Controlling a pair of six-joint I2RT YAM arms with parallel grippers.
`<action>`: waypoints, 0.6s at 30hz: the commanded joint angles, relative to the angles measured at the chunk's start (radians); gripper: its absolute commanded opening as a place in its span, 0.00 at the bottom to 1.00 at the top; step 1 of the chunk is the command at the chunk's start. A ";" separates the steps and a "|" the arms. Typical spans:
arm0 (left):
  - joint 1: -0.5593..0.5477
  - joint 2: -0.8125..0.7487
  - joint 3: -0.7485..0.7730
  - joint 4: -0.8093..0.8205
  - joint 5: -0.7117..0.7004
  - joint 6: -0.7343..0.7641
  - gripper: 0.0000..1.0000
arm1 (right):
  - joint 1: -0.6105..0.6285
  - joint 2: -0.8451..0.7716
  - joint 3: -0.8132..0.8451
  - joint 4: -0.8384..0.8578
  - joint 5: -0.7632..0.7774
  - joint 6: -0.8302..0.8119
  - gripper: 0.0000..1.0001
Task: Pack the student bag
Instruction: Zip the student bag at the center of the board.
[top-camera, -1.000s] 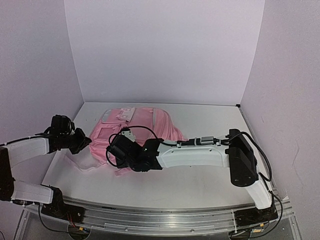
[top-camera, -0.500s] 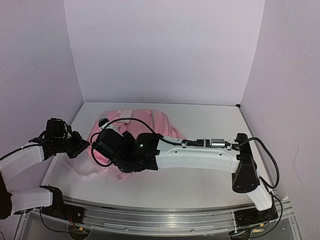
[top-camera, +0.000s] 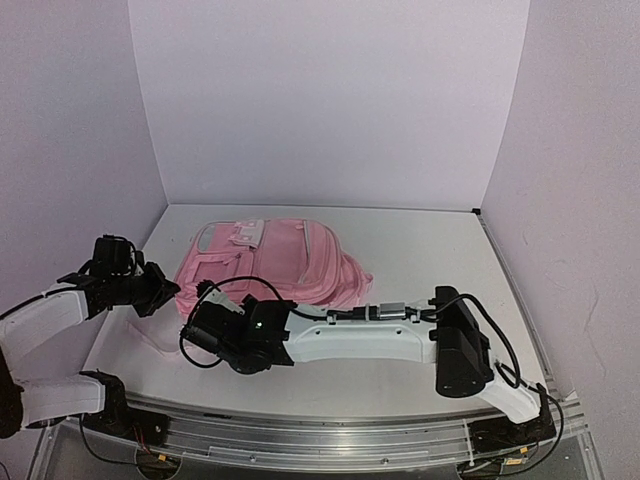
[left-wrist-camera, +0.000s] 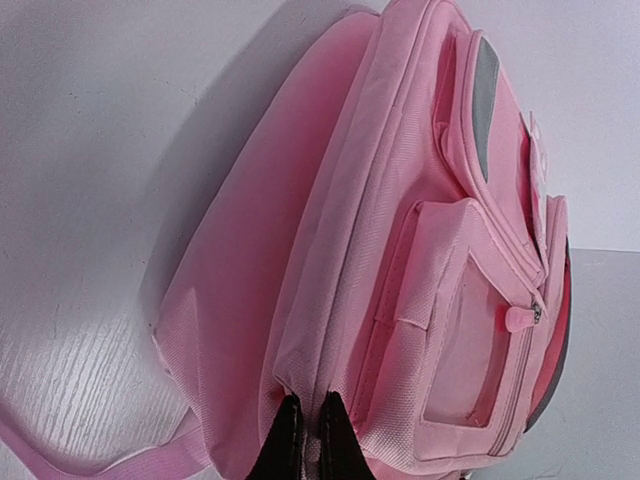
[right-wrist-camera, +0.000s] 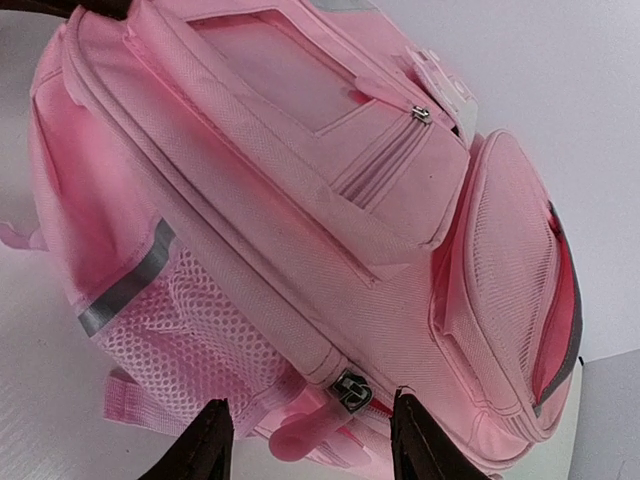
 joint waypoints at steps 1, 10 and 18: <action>-0.013 -0.014 0.047 -0.046 0.041 0.016 0.00 | -0.002 0.015 0.002 -0.004 0.077 0.015 0.50; -0.013 -0.013 0.074 -0.078 0.017 0.030 0.00 | -0.009 -0.004 -0.042 -0.006 0.144 0.028 0.48; -0.012 -0.009 0.074 -0.069 0.010 0.033 0.00 | -0.041 -0.118 -0.151 -0.010 0.027 0.177 0.35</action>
